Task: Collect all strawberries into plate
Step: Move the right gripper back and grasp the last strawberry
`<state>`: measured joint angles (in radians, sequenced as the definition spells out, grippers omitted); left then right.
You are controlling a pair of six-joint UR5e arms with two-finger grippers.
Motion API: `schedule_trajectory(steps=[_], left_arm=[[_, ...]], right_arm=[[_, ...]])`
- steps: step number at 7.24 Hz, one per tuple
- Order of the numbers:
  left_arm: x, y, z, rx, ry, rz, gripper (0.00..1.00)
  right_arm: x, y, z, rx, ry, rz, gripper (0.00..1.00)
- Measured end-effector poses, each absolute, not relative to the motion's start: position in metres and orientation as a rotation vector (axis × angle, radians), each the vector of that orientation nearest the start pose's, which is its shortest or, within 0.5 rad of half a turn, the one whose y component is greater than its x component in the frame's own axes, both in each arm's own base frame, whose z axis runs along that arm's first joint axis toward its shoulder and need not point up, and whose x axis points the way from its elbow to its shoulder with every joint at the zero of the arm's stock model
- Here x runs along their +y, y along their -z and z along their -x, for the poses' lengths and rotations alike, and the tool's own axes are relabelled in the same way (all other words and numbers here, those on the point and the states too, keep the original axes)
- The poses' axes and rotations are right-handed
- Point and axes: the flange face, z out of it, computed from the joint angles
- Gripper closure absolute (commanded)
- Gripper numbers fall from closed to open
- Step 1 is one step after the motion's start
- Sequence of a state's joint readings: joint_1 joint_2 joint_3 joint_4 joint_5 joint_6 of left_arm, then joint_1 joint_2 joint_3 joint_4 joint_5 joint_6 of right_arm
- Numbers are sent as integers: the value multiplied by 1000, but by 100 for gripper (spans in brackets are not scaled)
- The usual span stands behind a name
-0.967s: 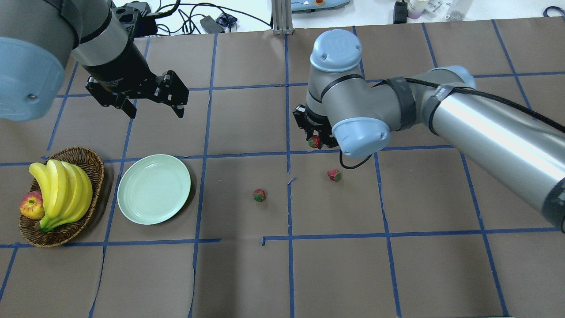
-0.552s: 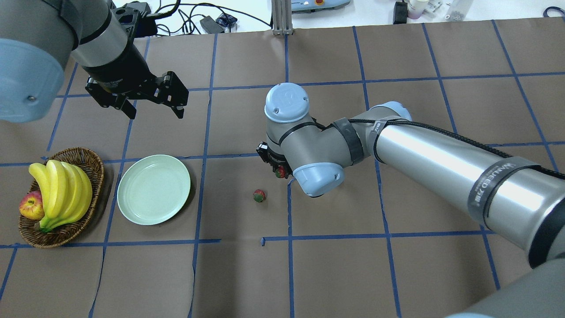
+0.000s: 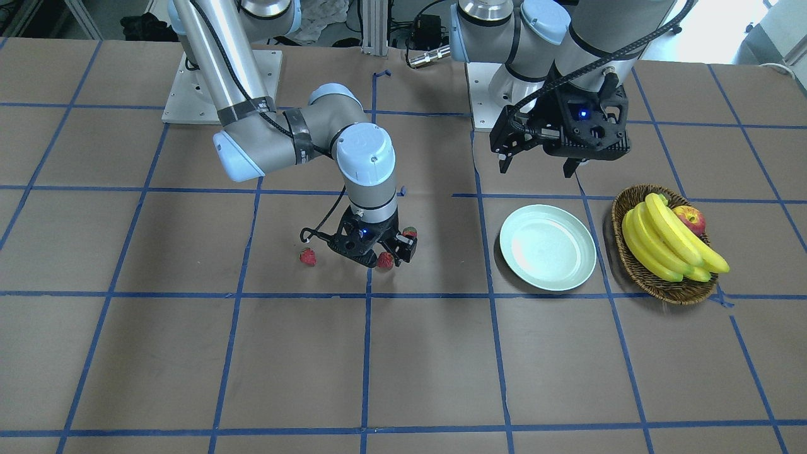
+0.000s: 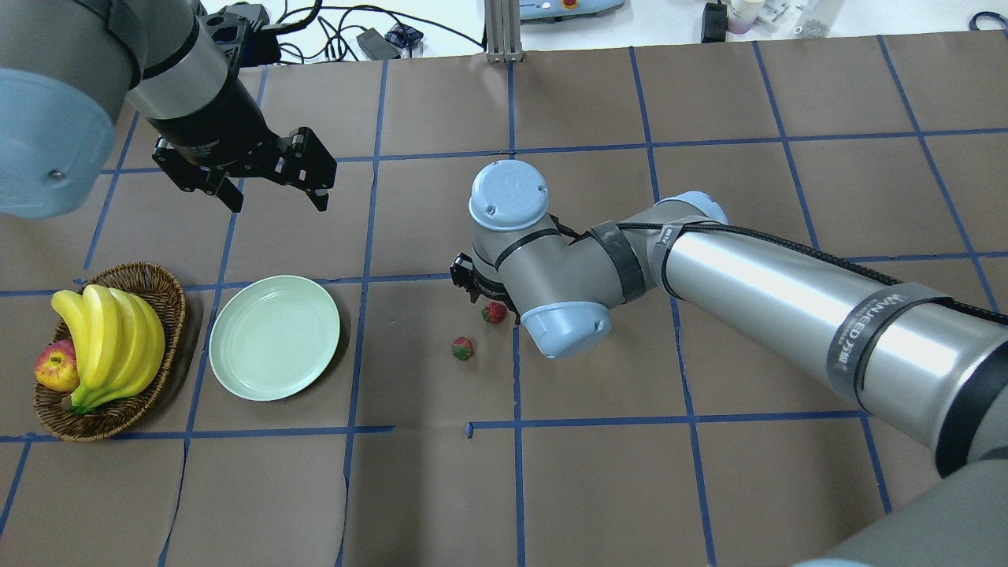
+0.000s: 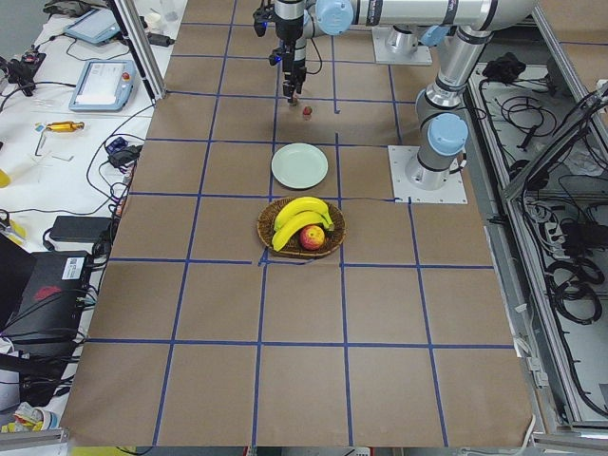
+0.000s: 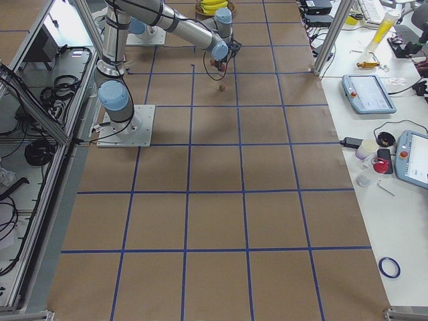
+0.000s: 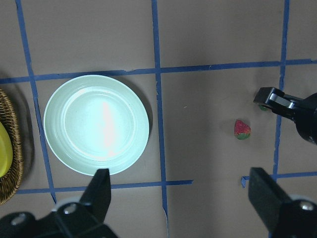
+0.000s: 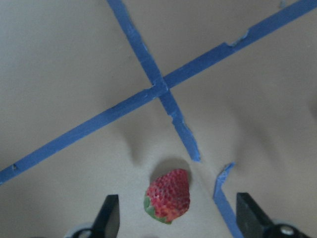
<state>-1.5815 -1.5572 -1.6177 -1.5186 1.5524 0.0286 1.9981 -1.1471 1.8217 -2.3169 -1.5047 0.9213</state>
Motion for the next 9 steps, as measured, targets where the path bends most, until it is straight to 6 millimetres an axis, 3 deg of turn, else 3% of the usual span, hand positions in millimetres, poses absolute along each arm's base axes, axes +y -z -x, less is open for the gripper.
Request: schedule_trajectory(steps=[1,2,4,6,7,8,9], left_arm=[[-486,-477,140,3159,30,-63,0],[-486,-476,140,3159,29,-63,0],[-487,-474,140,3159,23,-61,0],[-486,-470,140,3159,10,-59,0],[-486,-469,140,3159,6,-58,0],[-486,-469,140,3160,5,-58,0],[-485,-469,140,3160,5,-58,0]], right_arm=[[-481,-235,-348,2988,31,-727,0],[-489,-241,-315,3030,16,-748,0],[-485,-215,-260,3075,-43,-900,0],[-472,-188,-241,3070,-43,-976,9],[-471,-183,-240,3059,-41,-981,34],[-470,-179,-240,3046,-40,-979,88],[-471,-176,-241,3034,-33,-977,100]])
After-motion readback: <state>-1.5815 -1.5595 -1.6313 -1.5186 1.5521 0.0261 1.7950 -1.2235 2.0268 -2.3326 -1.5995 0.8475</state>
